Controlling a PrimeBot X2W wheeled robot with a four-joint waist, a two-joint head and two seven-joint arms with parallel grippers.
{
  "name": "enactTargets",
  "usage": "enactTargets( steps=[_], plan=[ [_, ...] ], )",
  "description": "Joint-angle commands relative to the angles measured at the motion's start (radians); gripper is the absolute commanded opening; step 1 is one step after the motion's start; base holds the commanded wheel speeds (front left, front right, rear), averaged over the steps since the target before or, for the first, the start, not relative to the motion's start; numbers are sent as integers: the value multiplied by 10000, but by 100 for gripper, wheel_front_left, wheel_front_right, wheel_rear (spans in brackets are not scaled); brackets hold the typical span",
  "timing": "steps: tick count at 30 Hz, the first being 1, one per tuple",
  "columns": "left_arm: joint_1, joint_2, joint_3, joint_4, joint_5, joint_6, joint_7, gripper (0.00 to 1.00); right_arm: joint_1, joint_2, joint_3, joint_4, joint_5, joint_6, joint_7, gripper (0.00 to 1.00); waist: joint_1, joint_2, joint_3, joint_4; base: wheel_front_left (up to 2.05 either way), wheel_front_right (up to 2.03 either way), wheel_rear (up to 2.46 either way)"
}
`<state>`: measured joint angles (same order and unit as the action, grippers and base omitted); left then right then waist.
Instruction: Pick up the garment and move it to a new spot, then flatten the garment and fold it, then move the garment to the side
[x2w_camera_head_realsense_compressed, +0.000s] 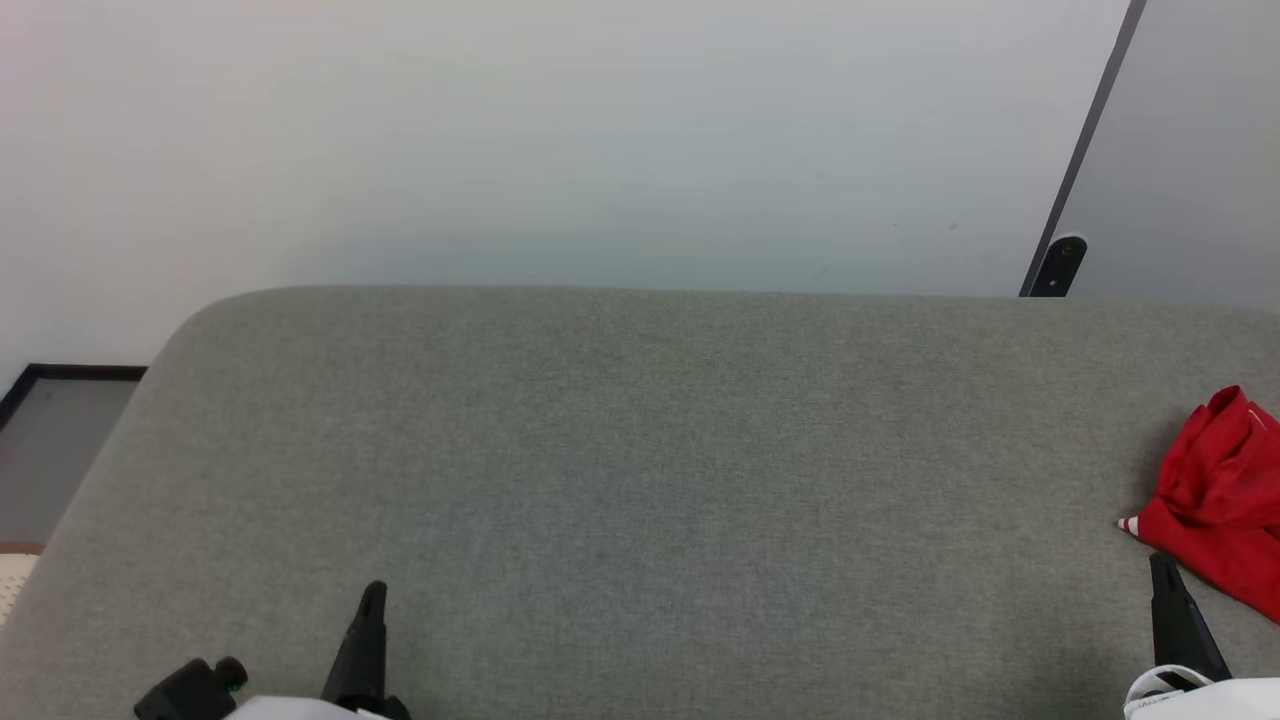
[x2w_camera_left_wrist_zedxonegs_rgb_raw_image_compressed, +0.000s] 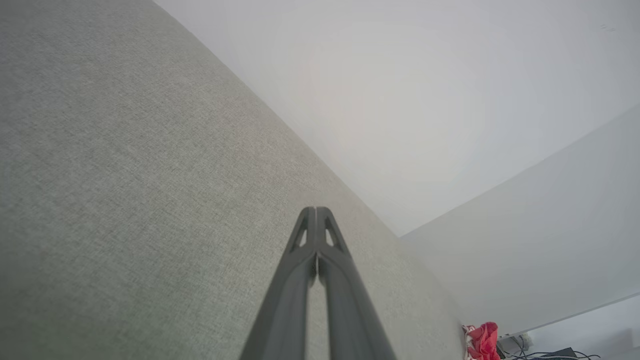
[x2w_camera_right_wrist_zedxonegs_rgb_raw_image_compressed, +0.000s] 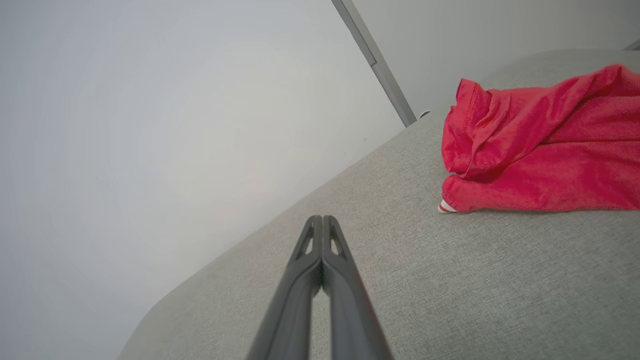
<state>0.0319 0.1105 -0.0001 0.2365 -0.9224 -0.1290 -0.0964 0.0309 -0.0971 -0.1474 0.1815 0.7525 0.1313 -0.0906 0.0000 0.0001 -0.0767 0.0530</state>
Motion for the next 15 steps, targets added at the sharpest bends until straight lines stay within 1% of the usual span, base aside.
enactTargets(
  steps=[1,15],
  plan=[
    [-293,13,82,-111,-308,-10,85,0,-278,-34,30,-79,397,-3,76,0,0,-1,17,-12,0,0,0],
    [-565,-125,326,-71,-1777,-13,541,0,-564,81,96,73,2226,-4,520,0,0,-1,146,-98,0,0,0]
  ],
)
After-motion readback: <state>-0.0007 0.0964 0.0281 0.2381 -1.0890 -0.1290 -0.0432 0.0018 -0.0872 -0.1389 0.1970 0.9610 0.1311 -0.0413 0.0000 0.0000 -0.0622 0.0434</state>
